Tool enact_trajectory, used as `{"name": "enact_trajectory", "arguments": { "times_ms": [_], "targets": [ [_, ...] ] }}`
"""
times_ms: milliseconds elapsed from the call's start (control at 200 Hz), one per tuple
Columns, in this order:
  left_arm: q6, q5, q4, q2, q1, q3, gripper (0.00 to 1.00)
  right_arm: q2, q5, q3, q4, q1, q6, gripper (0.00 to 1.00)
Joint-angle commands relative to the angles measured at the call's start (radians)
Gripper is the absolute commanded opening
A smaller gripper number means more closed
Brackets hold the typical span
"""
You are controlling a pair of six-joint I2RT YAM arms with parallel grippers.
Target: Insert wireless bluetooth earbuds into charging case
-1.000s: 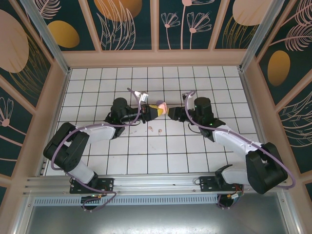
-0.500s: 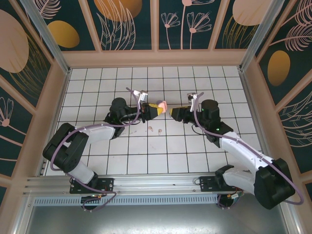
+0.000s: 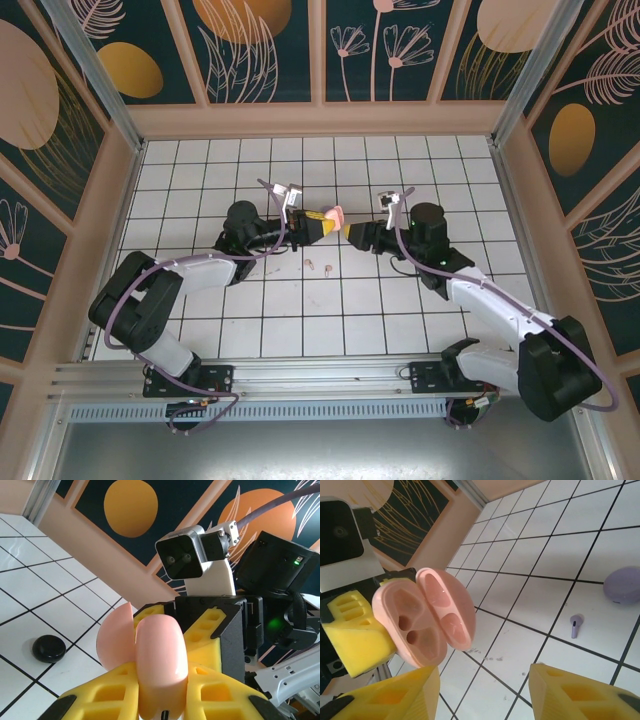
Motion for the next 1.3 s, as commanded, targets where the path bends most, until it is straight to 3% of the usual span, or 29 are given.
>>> {"name": "enact_trajectory", "arguments": {
  "times_ms": [0,1291],
  "targets": [
    [-0.01,0.026,0.051,0.011,-0.004,0.021,0.0,0.009,-0.03,0.047,0.05,-0.007,-0.002,0.5],
    [-0.029,0.071,0.058,0.031,-0.005,0.03,0.0,0.11,-0.053,0.117,0.052,-0.005,-0.021,0.3]
  ]
}}
